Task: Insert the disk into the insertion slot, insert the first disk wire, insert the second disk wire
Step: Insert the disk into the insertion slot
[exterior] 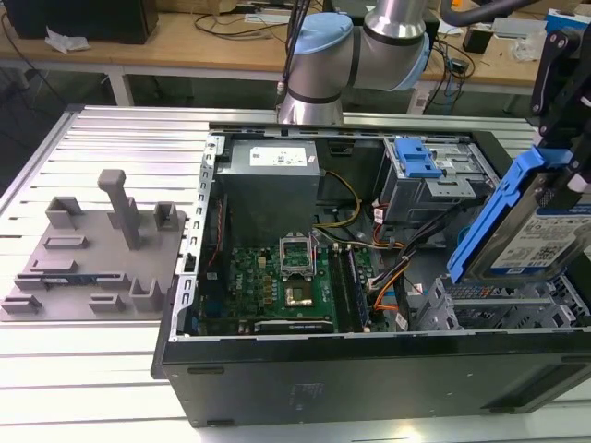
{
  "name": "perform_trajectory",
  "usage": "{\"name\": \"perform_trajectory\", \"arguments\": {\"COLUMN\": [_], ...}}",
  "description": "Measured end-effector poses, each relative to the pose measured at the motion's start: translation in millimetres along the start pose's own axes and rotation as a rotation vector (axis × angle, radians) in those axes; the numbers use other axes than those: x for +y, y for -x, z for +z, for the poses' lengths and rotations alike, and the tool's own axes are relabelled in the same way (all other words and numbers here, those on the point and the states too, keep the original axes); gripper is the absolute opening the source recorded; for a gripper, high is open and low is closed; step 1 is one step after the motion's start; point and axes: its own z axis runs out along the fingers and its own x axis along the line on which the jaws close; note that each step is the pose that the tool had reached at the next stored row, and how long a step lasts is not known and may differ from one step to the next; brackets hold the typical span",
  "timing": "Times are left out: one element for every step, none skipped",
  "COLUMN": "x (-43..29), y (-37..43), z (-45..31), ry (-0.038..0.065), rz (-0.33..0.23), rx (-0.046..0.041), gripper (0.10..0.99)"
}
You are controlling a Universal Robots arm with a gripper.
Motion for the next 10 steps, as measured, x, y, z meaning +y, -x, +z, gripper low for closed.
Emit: {"name": "perform_trajectory", "arguments": {"x": [0.0, 0.0, 0.0, 0.1, 0.1, 0.1, 0.1, 0.1, 0.1, 0.0], "y": [0.0, 0.0, 0.0, 0.0, 0.0, 0.0, -0.1, -0.1, -0.1, 0.0], "z": [0.4, 0.8, 1.4, 1.9, 2.3, 2.7, 2.9, 2.9, 2.9, 3.0], "ry": [0.000, 0.000, 0.000, 0.000, 0.000, 0.000, 0.000, 0.000, 0.000, 0.000], "rz": [0.000, 0.000, 0.000, 0.000, 0.000, 0.000, 0.000, 0.000, 0.000, 0.000], "rx": [0.0001, 0.0001, 0.0000, 0.0001, 0.0001, 0.0001, 0.0001, 0.0002, 0.0001, 0.0000], "gripper": [0.369, 0.369, 0.369, 0.369, 0.369, 0.369, 0.369, 0.369, 0.369, 0.369]}}
